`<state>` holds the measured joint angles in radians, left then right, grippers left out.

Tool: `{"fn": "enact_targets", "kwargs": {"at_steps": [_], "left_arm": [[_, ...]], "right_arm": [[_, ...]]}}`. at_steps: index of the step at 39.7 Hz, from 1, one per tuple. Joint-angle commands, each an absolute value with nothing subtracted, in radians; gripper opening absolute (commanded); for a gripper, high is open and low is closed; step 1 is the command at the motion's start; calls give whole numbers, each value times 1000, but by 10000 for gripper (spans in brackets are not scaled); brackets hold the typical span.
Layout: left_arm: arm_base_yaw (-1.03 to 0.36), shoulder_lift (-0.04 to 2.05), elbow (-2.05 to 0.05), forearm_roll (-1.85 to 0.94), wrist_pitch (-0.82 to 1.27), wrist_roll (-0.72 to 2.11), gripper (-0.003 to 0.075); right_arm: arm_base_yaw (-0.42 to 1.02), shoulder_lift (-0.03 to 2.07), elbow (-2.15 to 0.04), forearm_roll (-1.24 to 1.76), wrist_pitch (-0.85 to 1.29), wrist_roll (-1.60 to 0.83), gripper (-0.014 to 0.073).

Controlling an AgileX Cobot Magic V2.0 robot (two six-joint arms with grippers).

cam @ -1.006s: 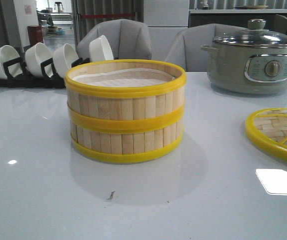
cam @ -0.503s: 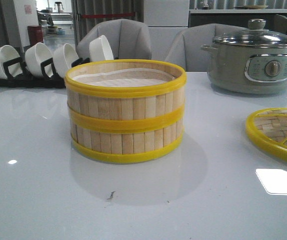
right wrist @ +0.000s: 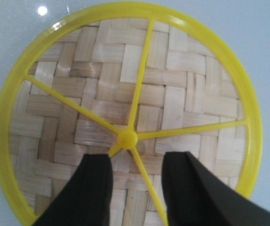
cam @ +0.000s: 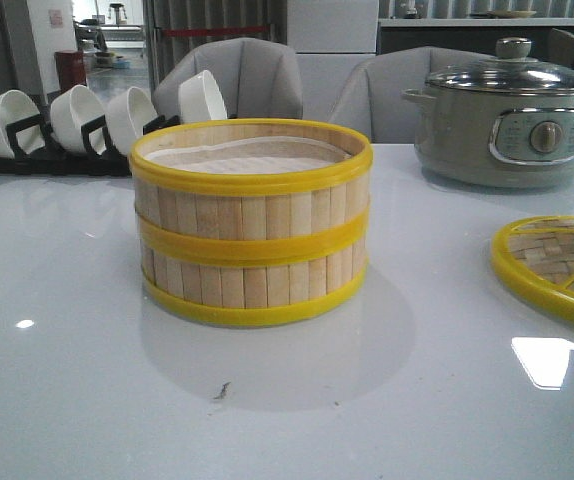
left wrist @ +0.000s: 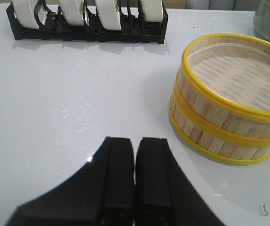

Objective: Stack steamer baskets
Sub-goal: 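Move the right gripper down to the center hub of the bamboo lid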

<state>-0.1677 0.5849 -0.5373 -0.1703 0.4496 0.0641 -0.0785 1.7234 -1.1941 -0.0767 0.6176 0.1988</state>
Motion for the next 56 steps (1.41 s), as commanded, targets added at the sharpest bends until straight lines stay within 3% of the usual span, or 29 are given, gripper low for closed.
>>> {"fn": "enact_targets", "kwargs": {"at_steps": [1,52,56], "left_arm": [[-173,585,-567,-176,372,61,85],[-173,585,-567,-176,372,61,85],[-173,585,-567,-176,372,61,85]], "right_arm": [[-85,1694,-1241,-81,588,199,373],[-82,1790,-1246,-18,531,199,371],[-82,1790,-1246,-18,531,199,330]]}}
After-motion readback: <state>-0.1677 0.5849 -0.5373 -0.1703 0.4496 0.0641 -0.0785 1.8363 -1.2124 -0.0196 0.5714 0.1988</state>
